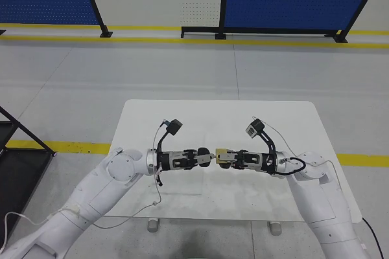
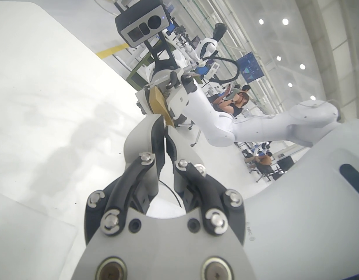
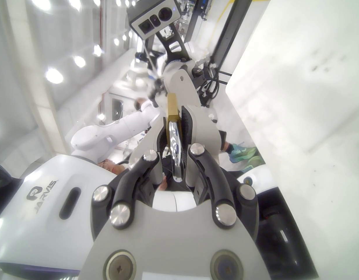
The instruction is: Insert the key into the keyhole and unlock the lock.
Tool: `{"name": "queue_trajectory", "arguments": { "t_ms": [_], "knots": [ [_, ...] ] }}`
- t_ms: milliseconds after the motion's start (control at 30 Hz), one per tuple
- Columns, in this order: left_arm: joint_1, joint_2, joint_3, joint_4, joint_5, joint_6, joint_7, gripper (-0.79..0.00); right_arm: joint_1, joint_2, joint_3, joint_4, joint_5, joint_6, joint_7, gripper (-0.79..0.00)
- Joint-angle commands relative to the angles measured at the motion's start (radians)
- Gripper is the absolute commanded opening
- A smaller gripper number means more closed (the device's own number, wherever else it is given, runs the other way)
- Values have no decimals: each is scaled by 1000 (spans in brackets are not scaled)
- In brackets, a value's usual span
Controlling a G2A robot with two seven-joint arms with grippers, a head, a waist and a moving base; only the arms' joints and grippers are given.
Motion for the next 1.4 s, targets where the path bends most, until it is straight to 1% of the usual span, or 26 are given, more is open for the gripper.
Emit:
{"name": "queue_trajectory", "arguments": {
  "t_ms": [0,367,800,1367],
  "knots": [
    [3,-1,-5,-3,22,-6,12,-785,0,0,0,0,0,0,0,-785],
    [26,-9,-32,-17,169,-73,104,-785,0,0,0,0,0,0,0,-785],
    [51,-19,-55,-42,344,-128,205,-785,0,0,0,0,0,0,0,-785],
    [76,-30,-81,-59,508,-170,310,-785,0,0,0,0,0,0,0,-785]
  ]
}}
